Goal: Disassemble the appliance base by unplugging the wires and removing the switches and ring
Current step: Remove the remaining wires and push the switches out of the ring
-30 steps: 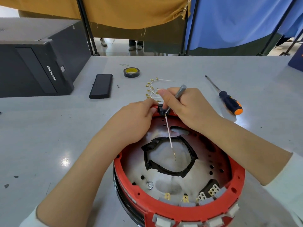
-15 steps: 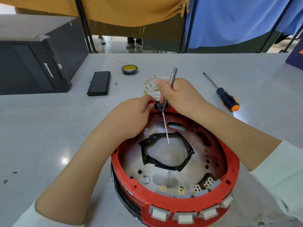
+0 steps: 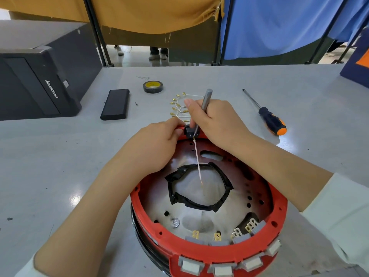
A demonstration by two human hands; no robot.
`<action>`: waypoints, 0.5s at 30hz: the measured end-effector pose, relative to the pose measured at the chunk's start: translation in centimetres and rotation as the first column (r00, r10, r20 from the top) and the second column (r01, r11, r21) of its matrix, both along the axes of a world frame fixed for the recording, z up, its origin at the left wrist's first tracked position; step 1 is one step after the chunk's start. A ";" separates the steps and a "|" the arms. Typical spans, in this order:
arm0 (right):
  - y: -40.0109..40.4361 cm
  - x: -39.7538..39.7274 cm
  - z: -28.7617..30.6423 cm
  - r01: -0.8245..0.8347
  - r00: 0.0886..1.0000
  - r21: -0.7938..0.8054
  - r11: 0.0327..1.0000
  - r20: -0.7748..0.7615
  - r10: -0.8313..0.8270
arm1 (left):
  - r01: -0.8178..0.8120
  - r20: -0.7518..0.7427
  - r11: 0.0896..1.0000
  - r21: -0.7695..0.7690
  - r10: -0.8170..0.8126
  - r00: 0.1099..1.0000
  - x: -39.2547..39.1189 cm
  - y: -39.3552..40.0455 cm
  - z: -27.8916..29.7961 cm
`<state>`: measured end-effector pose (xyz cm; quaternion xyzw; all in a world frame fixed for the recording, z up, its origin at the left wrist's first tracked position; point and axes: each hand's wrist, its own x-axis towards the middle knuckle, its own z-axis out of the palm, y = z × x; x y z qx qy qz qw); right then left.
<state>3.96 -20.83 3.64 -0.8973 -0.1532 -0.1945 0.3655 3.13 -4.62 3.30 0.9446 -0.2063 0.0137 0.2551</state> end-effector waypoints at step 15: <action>0.3 1.2 0.9 0.051 0.978 -0.033 0.998 -0.202 -0.056 | -0.014 -0.011 1.000 0.004 0.014 1.000 0.1 -0.1 -0.1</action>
